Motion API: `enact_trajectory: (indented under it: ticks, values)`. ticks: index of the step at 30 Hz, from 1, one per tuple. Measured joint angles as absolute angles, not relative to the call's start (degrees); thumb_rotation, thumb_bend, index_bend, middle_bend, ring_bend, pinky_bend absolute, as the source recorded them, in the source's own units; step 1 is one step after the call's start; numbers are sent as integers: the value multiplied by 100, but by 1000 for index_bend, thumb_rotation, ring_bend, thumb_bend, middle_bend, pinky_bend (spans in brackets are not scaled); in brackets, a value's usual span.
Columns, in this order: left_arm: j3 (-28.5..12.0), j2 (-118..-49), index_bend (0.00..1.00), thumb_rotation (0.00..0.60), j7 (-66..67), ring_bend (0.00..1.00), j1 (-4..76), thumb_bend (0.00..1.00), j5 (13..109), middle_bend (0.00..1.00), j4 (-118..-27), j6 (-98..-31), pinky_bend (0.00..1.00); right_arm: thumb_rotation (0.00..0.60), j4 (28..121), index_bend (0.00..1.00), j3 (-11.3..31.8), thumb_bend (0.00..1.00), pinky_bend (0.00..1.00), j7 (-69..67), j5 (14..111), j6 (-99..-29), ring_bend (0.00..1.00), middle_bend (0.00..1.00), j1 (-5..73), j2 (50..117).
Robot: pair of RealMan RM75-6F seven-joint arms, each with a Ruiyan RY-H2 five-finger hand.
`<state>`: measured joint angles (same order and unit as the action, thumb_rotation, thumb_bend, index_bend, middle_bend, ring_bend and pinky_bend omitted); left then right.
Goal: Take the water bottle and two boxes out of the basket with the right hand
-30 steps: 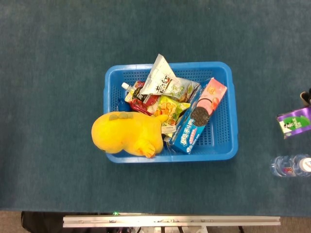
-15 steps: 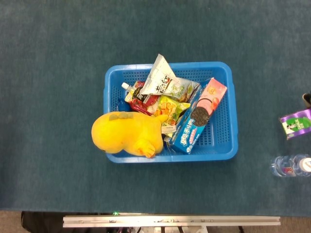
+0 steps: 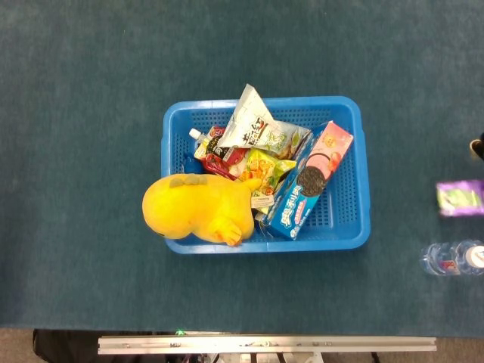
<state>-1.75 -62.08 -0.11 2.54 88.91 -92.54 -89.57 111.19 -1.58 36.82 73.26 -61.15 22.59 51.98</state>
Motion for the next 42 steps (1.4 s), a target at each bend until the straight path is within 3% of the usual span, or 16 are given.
enact_trajectory:
  ticks: [7,13,23,42]
  values:
    - [-184,-6218,273,600,-15,44,257,203,8885,99,-9247,-8959,220,600,11166,313,-124,0,409,3537,7470,-6160,231,302,2278,5198]
    - [-183,-6212,273,600,-22,44,255,202,8874,99,-9249,-8950,220,600,11131,313,-30,0,405,3056,8151,-6358,231,302,2308,5333]
    - [-185,-6171,273,600,-77,44,235,203,8880,99,-9261,-8985,220,600,10551,313,139,0,403,2641,9329,-6321,231,302,2760,6255]
    - [-178,-6128,273,600,-96,44,198,203,8902,99,-9287,-9039,220,600,9890,313,198,0,395,2424,9769,-5945,223,302,3351,7166]
